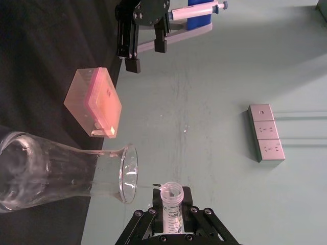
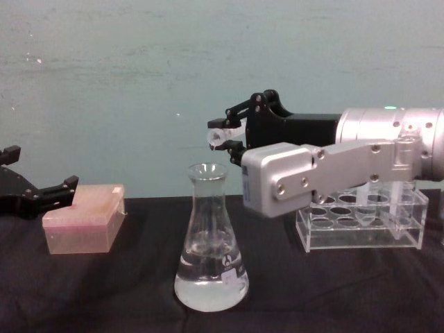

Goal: Pour the liquid from the test tube into the beaker using one hand.

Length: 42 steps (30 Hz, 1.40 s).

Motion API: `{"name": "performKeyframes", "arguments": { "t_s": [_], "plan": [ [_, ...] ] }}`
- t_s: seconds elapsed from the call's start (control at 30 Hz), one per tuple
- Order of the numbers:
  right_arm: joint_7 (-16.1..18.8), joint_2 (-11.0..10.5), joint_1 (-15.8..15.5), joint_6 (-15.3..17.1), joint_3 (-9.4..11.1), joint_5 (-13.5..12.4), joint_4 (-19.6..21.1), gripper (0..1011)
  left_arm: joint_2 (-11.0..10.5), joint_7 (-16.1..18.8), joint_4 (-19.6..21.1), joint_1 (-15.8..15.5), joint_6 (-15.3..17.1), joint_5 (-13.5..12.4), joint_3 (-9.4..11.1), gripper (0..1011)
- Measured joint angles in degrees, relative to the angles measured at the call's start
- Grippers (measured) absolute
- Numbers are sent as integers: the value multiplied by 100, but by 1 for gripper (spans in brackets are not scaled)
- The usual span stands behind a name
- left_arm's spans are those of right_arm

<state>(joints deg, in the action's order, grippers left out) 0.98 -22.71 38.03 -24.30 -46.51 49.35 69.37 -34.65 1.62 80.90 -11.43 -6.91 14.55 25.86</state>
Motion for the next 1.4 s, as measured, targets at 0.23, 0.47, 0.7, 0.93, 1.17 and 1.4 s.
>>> {"name": "performKeyframes", "arguments": {
  "t_s": [0.23,0.47,0.7,0.93,1.17,1.4],
  "plan": [
    [-91,-6,41,-8,-66,98,-34,199,0,0,0,0,0,0,0,1000],
    [-178,-17,75,-17,-133,187,-61,199,0,0,0,0,0,0,0,1000],
    [-245,-27,94,-10,-181,257,-76,200,0,0,0,0,0,0,0,1000],
    [-325,-23,125,0,-234,344,-117,199,0,0,0,0,0,0,0,1000],
    [-413,-27,153,33,-294,452,-144,199,0,0,0,0,0,0,0,1000],
    [-502,-33,189,54,-349,543,-179,199,0,0,0,0,0,0,0,1000]
  ]
}}
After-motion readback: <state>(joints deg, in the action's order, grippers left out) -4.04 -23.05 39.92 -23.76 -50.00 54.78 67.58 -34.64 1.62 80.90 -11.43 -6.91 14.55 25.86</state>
